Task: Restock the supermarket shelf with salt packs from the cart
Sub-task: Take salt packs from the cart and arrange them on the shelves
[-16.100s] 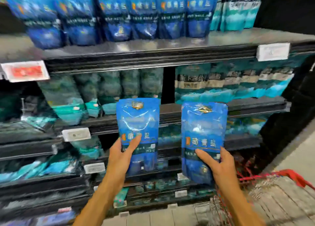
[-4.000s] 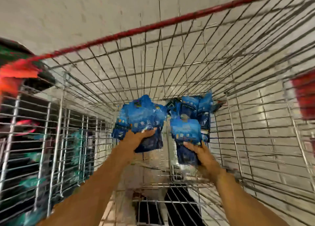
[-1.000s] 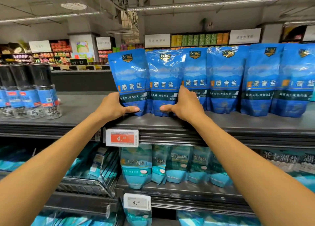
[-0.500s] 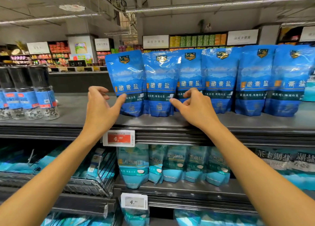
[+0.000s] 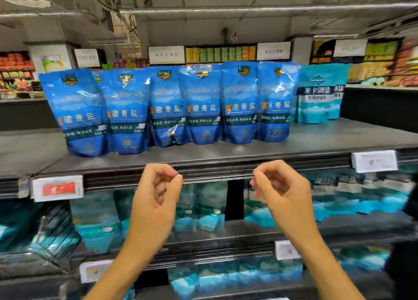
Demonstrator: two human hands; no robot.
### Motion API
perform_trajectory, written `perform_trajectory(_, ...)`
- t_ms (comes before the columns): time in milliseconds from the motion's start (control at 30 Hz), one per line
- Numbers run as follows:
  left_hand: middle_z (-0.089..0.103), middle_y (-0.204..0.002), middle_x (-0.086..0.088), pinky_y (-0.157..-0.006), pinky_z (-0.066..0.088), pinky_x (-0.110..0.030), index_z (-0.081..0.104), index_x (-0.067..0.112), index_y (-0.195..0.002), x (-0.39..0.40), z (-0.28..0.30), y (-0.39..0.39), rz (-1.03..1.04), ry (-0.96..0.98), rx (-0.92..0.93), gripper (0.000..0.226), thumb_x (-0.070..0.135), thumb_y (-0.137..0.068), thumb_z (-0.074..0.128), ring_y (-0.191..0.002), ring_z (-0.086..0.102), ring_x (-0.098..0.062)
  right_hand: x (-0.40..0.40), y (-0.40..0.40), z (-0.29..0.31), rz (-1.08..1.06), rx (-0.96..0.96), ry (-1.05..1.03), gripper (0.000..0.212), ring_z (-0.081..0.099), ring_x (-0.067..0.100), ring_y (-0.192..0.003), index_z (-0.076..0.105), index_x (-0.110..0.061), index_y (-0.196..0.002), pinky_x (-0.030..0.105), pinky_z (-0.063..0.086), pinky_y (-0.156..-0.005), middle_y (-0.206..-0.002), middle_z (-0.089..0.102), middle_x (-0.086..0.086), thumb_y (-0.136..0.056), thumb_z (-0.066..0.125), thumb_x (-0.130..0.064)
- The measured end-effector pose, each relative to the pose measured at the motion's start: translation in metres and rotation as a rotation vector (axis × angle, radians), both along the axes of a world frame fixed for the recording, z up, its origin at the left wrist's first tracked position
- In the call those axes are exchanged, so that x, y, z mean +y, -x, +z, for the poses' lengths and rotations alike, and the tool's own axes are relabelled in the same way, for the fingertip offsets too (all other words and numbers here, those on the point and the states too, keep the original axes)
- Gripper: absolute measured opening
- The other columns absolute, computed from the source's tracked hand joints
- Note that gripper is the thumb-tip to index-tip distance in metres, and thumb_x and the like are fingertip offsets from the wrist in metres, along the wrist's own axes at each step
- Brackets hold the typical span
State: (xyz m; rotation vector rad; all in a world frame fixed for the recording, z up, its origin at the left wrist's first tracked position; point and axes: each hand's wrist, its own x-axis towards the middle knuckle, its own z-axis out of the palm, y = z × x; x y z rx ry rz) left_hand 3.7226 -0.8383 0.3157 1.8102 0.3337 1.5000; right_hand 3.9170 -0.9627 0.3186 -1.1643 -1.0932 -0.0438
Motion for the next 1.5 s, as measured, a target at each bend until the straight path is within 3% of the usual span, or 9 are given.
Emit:
perform_trajectory(267, 0.052, -0.074, -0.01, -0.048, 0.036, -0.022, 0.057, 0.035, -0.087, -0.105, -0.092, -0.146, -0.376, 0.221, 0.162, 0.009, 0.041, -0.084, 0.062, -0.054, 0.04, -0.016, -0.144, -0.08, -0.083, -0.183, 0.146, 0.095, 0.011, 0.063, 0.012, -0.056, 0.064, -0.015, -0.08, 0.016, 0.047, -0.052, -0.067, 0.066, 0.01, -0.09, 0.067, -0.012)
perform_trajectory(600, 0.059, -0.074, -0.002, -0.049, 0.037, -0.015, 0.053, 0.019, -0.091, -0.239, -0.224, -0.293, -0.897, 0.417, 0.589, 0.02, -0.001, -0.095, 0.054, -0.05, 0.047, -0.005, -0.334, -0.127, -0.207, -0.866, 0.536, 0.213, 0.014, 0.058, 0.012, -0.05, 0.063, -0.007, -0.078, 0.023, 0.047, -0.047, -0.061, 0.064, 0.004, -0.092, 0.066, -0.009)
perform_trajectory(767, 0.059, -0.077, 0.002, -0.057, 0.045, -0.015, 0.053, 0.021, -0.086, -0.319, -0.303, -0.333, -1.111, 0.441, 0.856, 0.027, -0.005, -0.093, 0.057, -0.062, 0.055, -0.005, -0.41, -0.105, -0.282, -1.222, 0.814, 0.199, 0.024, 0.055, 0.009, -0.046, 0.062, -0.005, -0.075, 0.018, 0.044, -0.043, -0.059, 0.066, 0.004, -0.095, 0.063, -0.017)
perform_trajectory(933, 0.06, -0.083, 0.0, -0.075, 0.047, -0.039, 0.055, 0.016, -0.089, -0.411, -0.382, -0.336, -1.272, 0.402, 1.189, 0.012, 0.007, -0.096, 0.057, -0.079, 0.058, -0.022, -0.472, -0.068, -0.363, -1.45, 1.106, 0.25, 0.025, 0.052, 0.001, -0.047, 0.063, -0.014, -0.075, 0.02, 0.043, -0.046, -0.058, 0.062, -0.001, -0.099, 0.057, -0.02)
perform_trajectory(1033, 0.056, -0.078, -0.003, -0.065, 0.042, -0.032, 0.053, 0.014, -0.085, -0.452, -0.441, -0.336, -1.277, 0.372, 1.377, 0.017, 0.002, -0.096, 0.052, -0.073, 0.054, -0.019, -0.5, -0.052, -0.422, -1.508, 1.278, 0.359, 0.019, 0.058, 0.01, -0.064, 0.067, 0.001, -0.087, 0.032, 0.046, -0.065, -0.071, 0.065, 0.009, -0.099, 0.056, -0.01)
perform_trajectory(1167, 0.045, -0.066, -0.013, -0.055, 0.035, -0.035, 0.056, 0.008, -0.085, -0.473, -0.545, -0.336, -1.193, 0.216, 1.648, 0.009, 0.005, -0.094, 0.052, -0.062, 0.045, -0.019, -0.517, -0.047, -0.508, -1.428, 1.498, 0.479, 0.016, 0.056, 0.026, -0.067, 0.061, -0.01, -0.085, 0.054, 0.054, -0.076, -0.076, 0.062, 0.014, -0.1, 0.055, -0.013)
perform_trajectory(1333, 0.062, -0.081, -0.026, -0.062, 0.051, -0.051, 0.055, -0.003, -0.1, -0.485, -0.658, -0.341, -0.865, 0.194, 1.843, 0.03, 0.026, -0.093, 0.054, -0.071, 0.063, -0.038, -0.513, -0.049, -0.624, -1.244, 1.707, 0.604, 0.014, 0.061, 0.031, -0.085, 0.06, -0.008, -0.096, 0.05, 0.054, -0.086, -0.093, 0.064, 0.016, -0.098, 0.052, -0.019)
perform_trajectory(1433, 0.063, -0.089, -0.012, -0.059, 0.049, -0.038, 0.052, 0.0, -0.114, -0.493, -0.714, -0.35, -0.811, -0.087, 1.908, 0.031, 0.021, -0.093, 0.058, -0.075, 0.062, -0.026, -0.508, -0.061, -0.696, -1.182, 1.798, 0.592, 0.013, 0.052, 0.017, -0.068, 0.055, -0.011, -0.097, 0.032, 0.045, -0.065, -0.08, 0.058, 0.004, -0.098, 0.055, -0.024)
perform_trajectory(1500, 0.062, -0.106, -0.015, -0.068, 0.048, -0.038, 0.053, 0.002, -0.115, -0.498, -0.75, -0.358, -0.802, -0.246, 1.924, 0.034, 0.027, -0.092, 0.058, -0.09, 0.063, -0.031, -0.507, -0.072, -0.739, -1.16, 1.791, 0.662, 0.027, 0.056, 0.02, -0.075, 0.055, -0.004, -0.108, 0.028, 0.041, -0.065, -0.093, 0.063, 0.01, -0.099, 0.055, -0.029)
